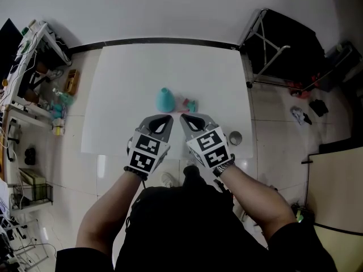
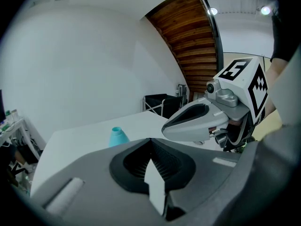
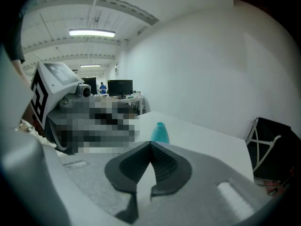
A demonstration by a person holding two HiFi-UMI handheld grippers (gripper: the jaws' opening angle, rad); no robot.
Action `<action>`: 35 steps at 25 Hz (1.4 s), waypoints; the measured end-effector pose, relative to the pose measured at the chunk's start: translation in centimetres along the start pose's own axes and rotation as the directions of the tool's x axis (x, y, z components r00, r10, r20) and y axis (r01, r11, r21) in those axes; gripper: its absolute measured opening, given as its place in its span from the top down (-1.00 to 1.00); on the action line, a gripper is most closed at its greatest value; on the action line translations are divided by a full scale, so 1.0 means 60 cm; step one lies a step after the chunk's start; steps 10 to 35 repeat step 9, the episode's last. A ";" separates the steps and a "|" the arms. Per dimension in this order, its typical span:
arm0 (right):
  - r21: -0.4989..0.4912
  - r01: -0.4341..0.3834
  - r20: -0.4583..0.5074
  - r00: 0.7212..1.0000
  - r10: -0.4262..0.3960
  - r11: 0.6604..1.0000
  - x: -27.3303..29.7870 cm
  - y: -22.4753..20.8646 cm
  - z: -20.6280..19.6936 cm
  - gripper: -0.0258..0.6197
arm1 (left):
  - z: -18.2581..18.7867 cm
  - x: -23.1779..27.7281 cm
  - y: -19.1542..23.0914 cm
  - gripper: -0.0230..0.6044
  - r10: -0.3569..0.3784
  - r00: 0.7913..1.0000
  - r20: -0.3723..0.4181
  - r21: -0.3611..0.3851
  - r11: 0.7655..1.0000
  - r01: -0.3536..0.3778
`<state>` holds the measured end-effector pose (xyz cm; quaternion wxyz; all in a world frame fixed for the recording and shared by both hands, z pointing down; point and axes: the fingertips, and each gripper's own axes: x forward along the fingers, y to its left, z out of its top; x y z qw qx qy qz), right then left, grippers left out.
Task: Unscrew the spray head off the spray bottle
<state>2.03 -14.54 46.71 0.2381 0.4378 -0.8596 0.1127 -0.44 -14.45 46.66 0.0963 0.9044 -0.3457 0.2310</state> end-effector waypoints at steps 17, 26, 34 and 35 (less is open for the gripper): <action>-0.008 -0.003 0.000 1.000 0.003 1.000 0.000 -0.002 0.004 0.95 | 0.000 0.002 0.000 0.87 0.005 1.000 -0.005 -0.004 1.000 -0.005; -0.008 -0.003 0.000 1.000 0.003 1.000 0.000 -0.002 0.004 0.95 | 0.000 0.002 0.000 0.87 0.005 1.000 -0.005 -0.004 1.000 -0.005; -0.008 -0.003 0.000 1.000 0.003 1.000 0.000 -0.002 0.004 0.95 | 0.000 0.002 0.000 0.87 0.005 1.000 -0.005 -0.004 1.000 -0.005; -0.008 -0.003 0.000 1.000 0.003 1.000 0.000 -0.002 0.004 0.95 | 0.000 0.002 0.000 0.87 0.005 1.000 -0.005 -0.004 1.000 -0.005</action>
